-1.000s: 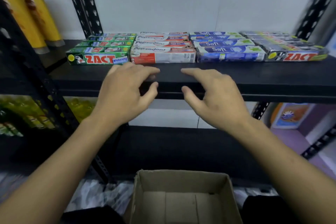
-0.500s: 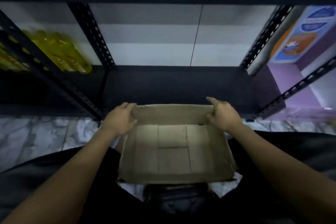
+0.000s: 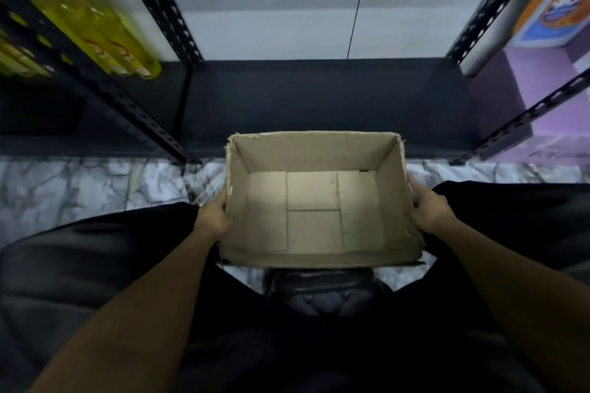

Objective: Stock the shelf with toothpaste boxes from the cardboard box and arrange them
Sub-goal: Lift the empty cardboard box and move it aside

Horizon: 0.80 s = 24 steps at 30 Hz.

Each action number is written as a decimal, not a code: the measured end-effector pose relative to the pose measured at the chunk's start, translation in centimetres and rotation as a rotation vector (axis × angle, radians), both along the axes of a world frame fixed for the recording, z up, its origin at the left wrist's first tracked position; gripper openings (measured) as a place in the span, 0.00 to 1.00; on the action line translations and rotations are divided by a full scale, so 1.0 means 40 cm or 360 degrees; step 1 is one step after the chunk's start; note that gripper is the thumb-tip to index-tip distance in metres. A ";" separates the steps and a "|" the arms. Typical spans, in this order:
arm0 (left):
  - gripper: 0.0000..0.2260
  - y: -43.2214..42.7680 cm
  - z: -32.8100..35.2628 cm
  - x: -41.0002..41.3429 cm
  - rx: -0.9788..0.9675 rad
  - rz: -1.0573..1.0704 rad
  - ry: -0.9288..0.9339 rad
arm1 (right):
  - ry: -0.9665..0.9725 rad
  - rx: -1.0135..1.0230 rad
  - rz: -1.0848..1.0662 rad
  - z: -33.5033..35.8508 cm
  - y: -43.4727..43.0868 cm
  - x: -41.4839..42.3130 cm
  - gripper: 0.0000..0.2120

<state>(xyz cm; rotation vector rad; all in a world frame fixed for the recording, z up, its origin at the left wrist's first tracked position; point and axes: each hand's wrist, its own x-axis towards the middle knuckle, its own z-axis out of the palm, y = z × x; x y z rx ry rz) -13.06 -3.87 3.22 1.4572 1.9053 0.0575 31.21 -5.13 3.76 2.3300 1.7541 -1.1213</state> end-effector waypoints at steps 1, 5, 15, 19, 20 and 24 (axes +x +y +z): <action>0.36 0.006 0.004 -0.002 0.0003 -0.0016 0.0027 | -0.0001 0.0014 -0.0012 0.003 0.004 0.004 0.36; 0.33 0.038 0.061 -0.009 0.0043 0.0081 0.0056 | -0.0084 0.0139 -0.0141 0.093 0.046 0.033 0.28; 0.24 0.193 0.486 0.107 0.0509 0.0015 -0.0024 | -0.0204 0.0847 -0.0186 0.463 0.111 0.141 0.20; 0.23 0.227 0.617 0.217 0.0634 -0.0090 -0.0143 | -0.0238 0.0942 -0.0233 0.635 0.080 0.234 0.17; 0.23 0.232 0.640 0.248 0.0652 -0.0130 -0.0176 | -0.0261 0.0961 -0.0257 0.676 0.061 0.257 0.17; 0.24 0.231 0.720 0.384 0.0640 -0.0230 -0.0357 | -0.0402 0.0947 -0.0372 0.807 -0.041 0.360 0.16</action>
